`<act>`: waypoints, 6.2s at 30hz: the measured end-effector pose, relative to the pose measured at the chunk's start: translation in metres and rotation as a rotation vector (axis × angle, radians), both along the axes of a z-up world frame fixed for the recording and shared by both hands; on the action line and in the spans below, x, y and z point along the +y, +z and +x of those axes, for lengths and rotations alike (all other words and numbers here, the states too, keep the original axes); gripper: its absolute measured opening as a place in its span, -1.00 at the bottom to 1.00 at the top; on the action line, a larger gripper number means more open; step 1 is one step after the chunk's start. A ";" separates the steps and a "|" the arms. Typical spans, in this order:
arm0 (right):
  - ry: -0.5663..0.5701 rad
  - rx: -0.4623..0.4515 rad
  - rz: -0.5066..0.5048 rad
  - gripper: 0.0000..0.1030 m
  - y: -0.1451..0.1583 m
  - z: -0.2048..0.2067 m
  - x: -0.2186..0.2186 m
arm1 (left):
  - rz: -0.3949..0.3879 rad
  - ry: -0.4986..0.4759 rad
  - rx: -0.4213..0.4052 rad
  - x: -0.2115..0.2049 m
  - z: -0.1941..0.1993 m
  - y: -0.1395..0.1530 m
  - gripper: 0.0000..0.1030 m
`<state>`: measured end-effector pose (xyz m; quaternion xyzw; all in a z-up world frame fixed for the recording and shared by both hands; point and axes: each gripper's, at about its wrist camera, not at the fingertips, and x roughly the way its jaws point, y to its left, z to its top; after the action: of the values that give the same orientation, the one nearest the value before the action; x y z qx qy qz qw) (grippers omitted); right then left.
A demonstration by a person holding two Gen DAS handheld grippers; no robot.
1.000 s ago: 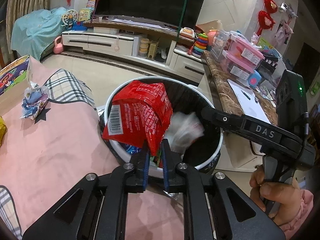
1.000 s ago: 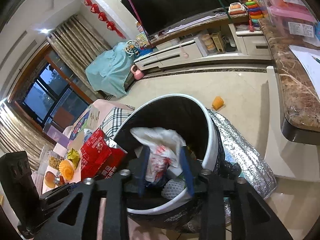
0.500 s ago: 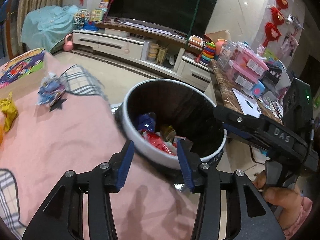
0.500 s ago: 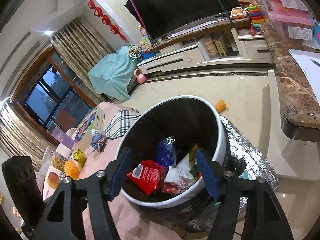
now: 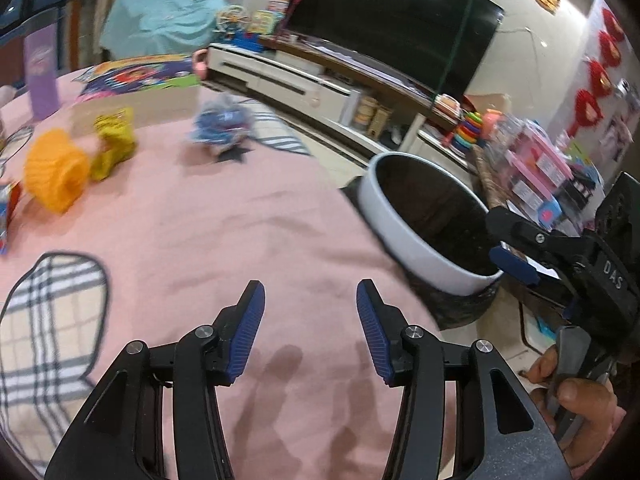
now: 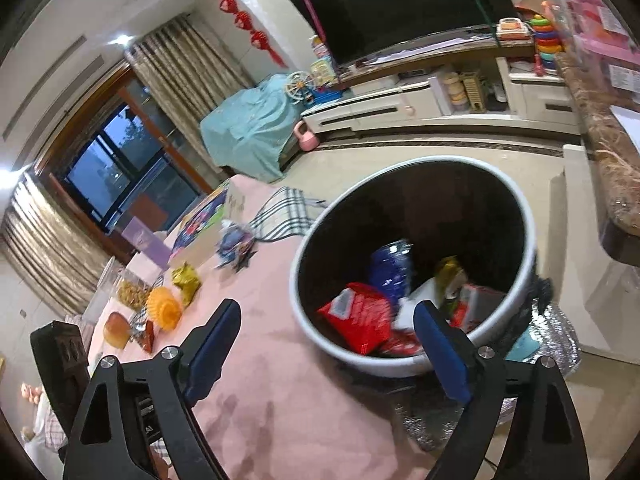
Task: Collect trash
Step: 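Move both open tools back toward the table items, then grasp the orange Ovaltine packet with the left tool while the right tool grasps the yellow chip bag, then carry the Ovaltine packet and yellow chip bag over the bin and open both tools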
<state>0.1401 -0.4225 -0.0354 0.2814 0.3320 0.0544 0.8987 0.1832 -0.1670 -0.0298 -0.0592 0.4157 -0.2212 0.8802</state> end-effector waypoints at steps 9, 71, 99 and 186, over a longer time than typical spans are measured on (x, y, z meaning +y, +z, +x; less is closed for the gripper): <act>0.098 -0.007 -0.011 0.75 0.003 0.006 0.050 | 0.002 0.109 0.006 0.056 -0.010 -0.007 -0.05; 0.386 0.012 -0.115 0.75 -0.018 0.149 0.224 | 0.060 0.474 0.021 0.235 0.058 -0.021 0.29; 0.396 0.022 -0.087 -0.31 -0.024 0.166 0.228 | 0.066 0.385 -0.030 0.222 0.072 -0.021 -0.98; -0.060 -0.007 -0.030 -0.31 -0.005 -0.007 -0.048 | 0.109 -0.228 -0.147 -0.102 -0.010 0.034 -0.99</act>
<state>0.1332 -0.4706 -0.0400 0.2776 0.3212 0.0235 0.9051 0.1727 -0.2688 0.0047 0.0526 0.3656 -0.3006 0.8793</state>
